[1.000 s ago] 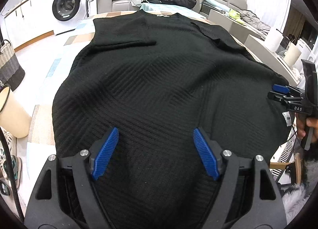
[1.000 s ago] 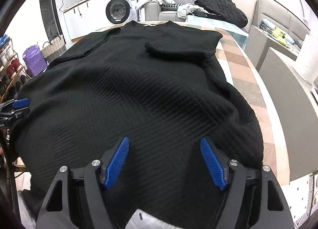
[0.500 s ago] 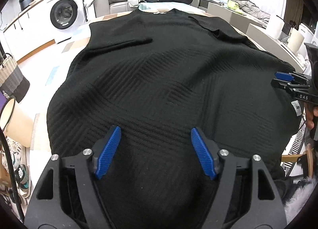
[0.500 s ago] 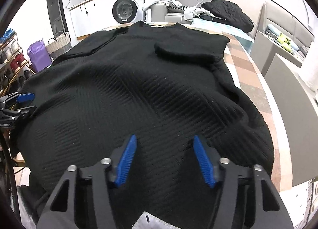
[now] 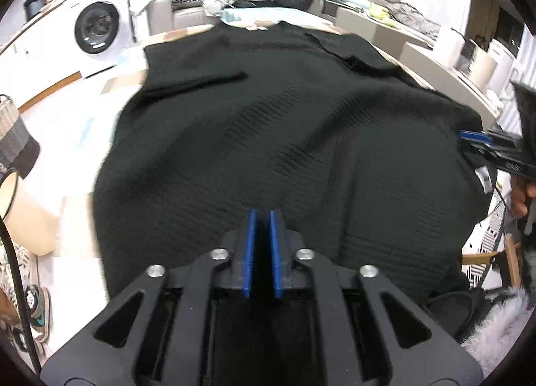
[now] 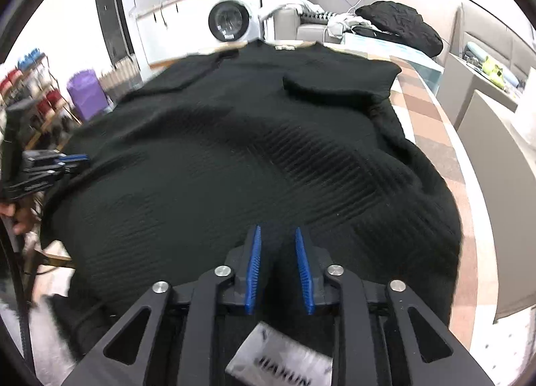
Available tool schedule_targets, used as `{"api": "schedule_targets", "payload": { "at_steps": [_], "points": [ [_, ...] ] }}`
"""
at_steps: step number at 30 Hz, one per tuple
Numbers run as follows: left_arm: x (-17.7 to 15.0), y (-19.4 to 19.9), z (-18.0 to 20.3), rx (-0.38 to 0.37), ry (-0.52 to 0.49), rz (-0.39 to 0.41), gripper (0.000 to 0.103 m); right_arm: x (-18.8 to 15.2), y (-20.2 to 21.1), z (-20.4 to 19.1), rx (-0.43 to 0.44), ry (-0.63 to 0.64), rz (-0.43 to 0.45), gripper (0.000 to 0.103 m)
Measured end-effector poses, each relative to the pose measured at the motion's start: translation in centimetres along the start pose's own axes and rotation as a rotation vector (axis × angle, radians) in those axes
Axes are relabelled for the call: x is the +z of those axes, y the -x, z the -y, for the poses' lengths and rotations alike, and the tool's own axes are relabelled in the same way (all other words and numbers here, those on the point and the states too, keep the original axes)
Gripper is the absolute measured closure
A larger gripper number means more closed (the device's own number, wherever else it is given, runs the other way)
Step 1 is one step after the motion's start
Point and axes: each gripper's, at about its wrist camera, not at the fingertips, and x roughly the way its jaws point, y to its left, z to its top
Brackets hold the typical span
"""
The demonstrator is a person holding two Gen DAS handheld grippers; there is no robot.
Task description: Fold small clothes
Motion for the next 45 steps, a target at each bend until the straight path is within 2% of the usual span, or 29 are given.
{"api": "schedule_targets", "payload": {
  "at_steps": [1,2,3,4,7,9,16,20,21,23,24,25,30,32,37,41,45],
  "points": [
    [0.1,0.5,-0.4,0.016,0.012,0.014,0.07,-0.2,0.9,0.2,-0.006,-0.009,0.025,0.061],
    [0.3,1.1,-1.1,0.034,0.027,0.032,0.059,-0.3,1.9,0.5,-0.017,-0.018,0.051,0.05],
    [0.4,1.8,-1.7,0.05,0.044,0.057,0.042,-0.6,3.3,1.0,-0.025,-0.027,0.082,0.046],
    [0.4,2.4,-2.4,0.057,0.063,0.082,0.034,-0.8,4.3,1.6,-0.035,-0.037,0.097,0.043],
    [0.3,3.6,-4.5,0.046,0.116,0.097,0.03,-1.6,6.2,3.1,-0.082,-0.062,0.111,0.034],
    [-0.1,3.9,-5.6,0.052,0.136,0.095,0.028,-2.3,6.7,4.3,-0.082,-0.082,0.096,0.033],
    [-2.6,2.2,-8.4,0.038,0.17,-0.035,0.026,-5.1,6.0,6.7,0.014,-0.16,0.047,0.033],
    [-3.7,1.8,-8.5,-0.028,0.173,-0.056,0.027,-6.3,5.9,7.0,0.027,-0.179,0.054,0.033],
    [-3.8,1.7,-8.3,-0.031,0.168,-0.049,0.033,-6.5,5.7,7.0,0.027,-0.178,0.056,0.033],
    [-3.8,1.5,-7.8,-0.033,0.157,-0.037,0.06,-6.8,5.6,7.2,0.02,-0.18,0.061,0.033],
    [-3.7,1.3,-7.6,-0.038,0.156,-0.035,0.083,-6.9,5.3,7.3,0.02,-0.185,0.064,0.033],
    [-3.4,1.0,-7.4,-0.038,0.157,-0.031,0.095,-6.9,5.0,7.5,0.016,-0.192,0.067,0.035],
    [-2.6,1.8,-7.5,-0.057,0.177,0.046,0.098,-6.2,4.1,7.7,0.02,-0.21,0.133,0.064],
    [-2.1,2.6,-7.5,-0.063,0.189,0.081,0.098,-5.7,3.7,7.8,0.021,-0.218,0.151,0.096],
    [-0.7,5.1,-7.6,-0.046,0.206,0.216,0.098,-4.2,6.4,6.3,0.109,-0.141,0.32,0.098],
    [1.2,6.3,-8.2,-0.02,0.234,0.299,0.099,-2.7,8.4,7.0,0.087,-0.17,0.442,0.098],
    [3.3,6.1,-9.0,-0.001,0.245,0.336,0.099,-0.4,8.4,7.6,0.063,-0.211,0.497,0.098]
  ]
}}
